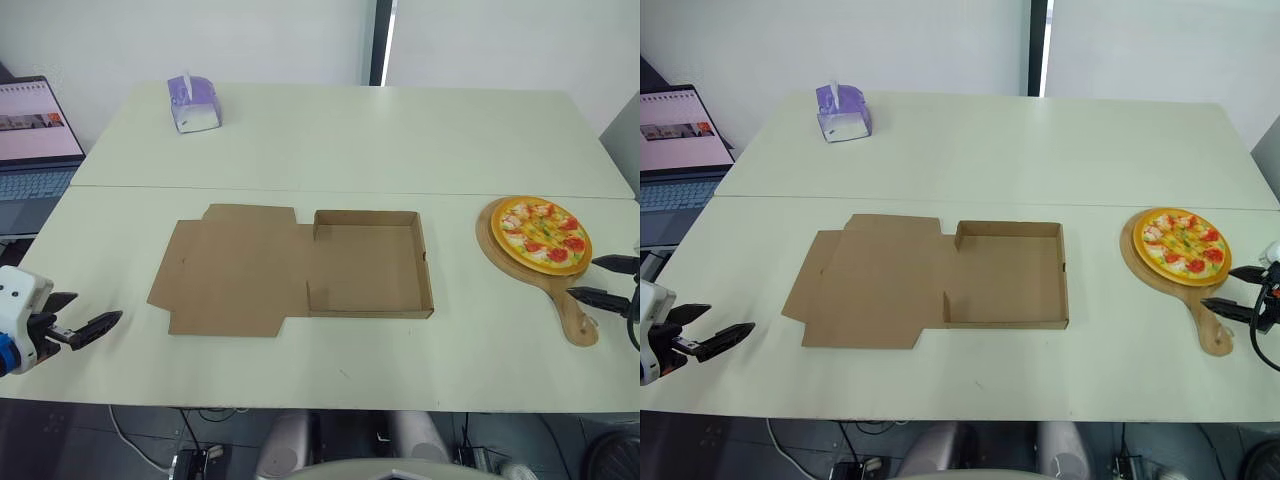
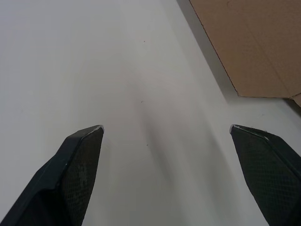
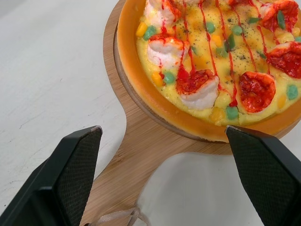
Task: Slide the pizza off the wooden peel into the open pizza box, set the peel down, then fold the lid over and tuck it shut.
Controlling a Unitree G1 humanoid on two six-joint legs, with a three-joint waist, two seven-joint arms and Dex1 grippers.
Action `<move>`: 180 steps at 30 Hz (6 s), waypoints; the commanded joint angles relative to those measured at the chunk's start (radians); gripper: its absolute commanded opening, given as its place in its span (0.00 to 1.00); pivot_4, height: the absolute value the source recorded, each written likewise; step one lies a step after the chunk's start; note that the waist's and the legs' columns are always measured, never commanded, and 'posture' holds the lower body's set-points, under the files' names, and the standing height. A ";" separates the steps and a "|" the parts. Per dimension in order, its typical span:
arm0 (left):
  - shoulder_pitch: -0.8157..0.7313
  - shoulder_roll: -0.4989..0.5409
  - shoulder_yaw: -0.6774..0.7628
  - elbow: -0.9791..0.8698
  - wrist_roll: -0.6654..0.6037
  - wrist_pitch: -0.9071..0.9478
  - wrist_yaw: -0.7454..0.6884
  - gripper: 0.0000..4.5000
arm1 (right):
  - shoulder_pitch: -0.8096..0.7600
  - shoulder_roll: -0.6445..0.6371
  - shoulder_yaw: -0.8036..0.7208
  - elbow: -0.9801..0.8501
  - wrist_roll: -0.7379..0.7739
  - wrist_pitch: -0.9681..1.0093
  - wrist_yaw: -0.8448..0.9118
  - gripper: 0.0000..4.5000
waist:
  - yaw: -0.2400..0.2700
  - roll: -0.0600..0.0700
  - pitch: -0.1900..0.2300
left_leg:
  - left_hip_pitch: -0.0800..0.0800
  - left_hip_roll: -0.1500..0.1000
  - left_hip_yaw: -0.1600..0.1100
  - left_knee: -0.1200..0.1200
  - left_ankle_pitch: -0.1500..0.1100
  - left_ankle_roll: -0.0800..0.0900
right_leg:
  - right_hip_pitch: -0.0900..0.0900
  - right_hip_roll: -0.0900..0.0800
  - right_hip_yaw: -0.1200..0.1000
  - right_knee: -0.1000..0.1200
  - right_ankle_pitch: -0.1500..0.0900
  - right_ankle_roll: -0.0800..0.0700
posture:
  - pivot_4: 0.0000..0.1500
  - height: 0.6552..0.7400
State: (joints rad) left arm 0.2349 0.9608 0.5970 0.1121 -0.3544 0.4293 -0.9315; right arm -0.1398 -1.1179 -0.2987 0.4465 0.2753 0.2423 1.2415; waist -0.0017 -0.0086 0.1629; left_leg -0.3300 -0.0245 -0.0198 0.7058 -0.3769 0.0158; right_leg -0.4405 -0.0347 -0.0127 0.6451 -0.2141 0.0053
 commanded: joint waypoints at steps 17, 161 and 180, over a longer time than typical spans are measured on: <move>-0.006 0.013 0.085 0.036 -0.022 -0.090 -0.092 0.99 | -0.151 -0.028 0.072 0.198 -0.070 -0.124 0.022 1.00 | -0.001 0.002 0.001 | 0.000 0.000 0.000 0.000 0.000 -0.001 | 0.000 0.000 0.000 0.000 0.000 0.000 | 1.00 0.82; -0.535 0.064 -0.333 -0.502 -0.385 0.190 -0.325 1.00 | -0.442 0.129 0.326 -0.336 -0.176 -0.197 -0.052 0.35 | 0.000 0.002 0.007 | -0.018 0.001 -0.002 0.007 0.003 -0.004 | -0.014 0.005 0.000 0.002 0.000 0.001 | 1.00 0.82; -0.556 0.054 -0.349 -0.510 -0.396 0.204 -0.300 1.00 | -0.674 0.131 0.305 -0.027 -0.270 -0.362 -0.117 0.35 | -0.001 0.003 0.007 | -0.018 0.001 -0.001 0.007 0.003 -0.005 | -0.014 0.005 0.000 0.003 0.001 0.001 | 1.00 0.82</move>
State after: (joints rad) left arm -0.3060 1.0058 0.2335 -0.3785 -0.7284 0.6318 -1.2330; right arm -0.7717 -0.9632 0.0608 0.4035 -0.0104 -0.0968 1.1516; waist -0.0027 -0.0060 0.1700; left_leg -0.3476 -0.0239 -0.0208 0.7128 -0.3741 0.0112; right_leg -0.4549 -0.0300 -0.0124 0.6476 -0.2136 0.0060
